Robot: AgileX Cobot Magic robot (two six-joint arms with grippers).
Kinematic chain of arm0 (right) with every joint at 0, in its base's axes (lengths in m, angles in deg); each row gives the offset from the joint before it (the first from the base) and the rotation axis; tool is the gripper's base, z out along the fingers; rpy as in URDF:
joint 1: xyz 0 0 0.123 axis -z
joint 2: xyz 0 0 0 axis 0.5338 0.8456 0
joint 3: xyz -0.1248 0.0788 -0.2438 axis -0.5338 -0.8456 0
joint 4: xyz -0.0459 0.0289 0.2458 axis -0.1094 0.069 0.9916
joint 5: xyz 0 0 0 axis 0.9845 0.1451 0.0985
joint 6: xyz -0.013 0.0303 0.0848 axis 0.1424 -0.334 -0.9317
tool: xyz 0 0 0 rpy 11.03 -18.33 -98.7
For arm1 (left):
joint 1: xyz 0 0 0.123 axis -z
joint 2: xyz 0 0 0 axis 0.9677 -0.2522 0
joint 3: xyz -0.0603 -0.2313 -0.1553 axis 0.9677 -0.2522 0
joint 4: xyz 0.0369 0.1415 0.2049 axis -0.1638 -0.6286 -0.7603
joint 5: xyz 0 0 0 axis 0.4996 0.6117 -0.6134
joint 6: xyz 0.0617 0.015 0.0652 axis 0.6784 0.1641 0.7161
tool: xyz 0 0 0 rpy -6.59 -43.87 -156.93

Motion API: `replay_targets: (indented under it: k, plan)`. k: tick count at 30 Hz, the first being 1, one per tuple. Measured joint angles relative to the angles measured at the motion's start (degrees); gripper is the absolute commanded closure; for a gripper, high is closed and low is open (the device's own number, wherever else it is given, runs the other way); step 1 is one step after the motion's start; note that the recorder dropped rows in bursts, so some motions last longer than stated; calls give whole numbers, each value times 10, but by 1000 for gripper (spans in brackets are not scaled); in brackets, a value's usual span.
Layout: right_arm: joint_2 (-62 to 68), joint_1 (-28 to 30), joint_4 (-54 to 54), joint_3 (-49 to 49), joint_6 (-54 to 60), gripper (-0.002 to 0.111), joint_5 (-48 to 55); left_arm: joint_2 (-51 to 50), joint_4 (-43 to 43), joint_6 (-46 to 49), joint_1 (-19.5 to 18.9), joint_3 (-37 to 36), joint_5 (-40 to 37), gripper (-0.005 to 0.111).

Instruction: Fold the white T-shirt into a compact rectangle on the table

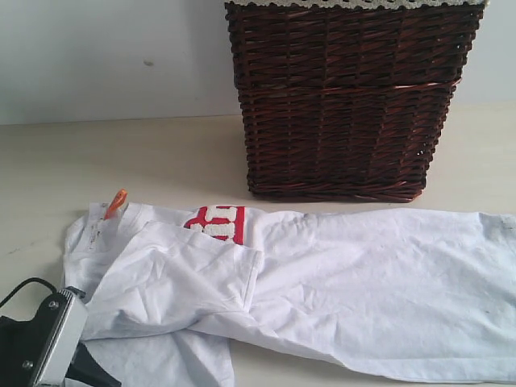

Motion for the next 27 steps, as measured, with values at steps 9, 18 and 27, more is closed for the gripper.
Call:
replay_targets:
  k: [9, 18, 27]
  plan:
    - [0, 0, 0, 0, 0, 101, 0, -9, 3, 1, 0, 0, -14, 81]
    - [0, 0, 0, 0, 0, 101, 0, -6, 159, -153, -3, 0, 14, 84]
    - [0, 0, 0, 0, 0, 101, 0, 72, 38, -656, -28, 94, 192, 90]
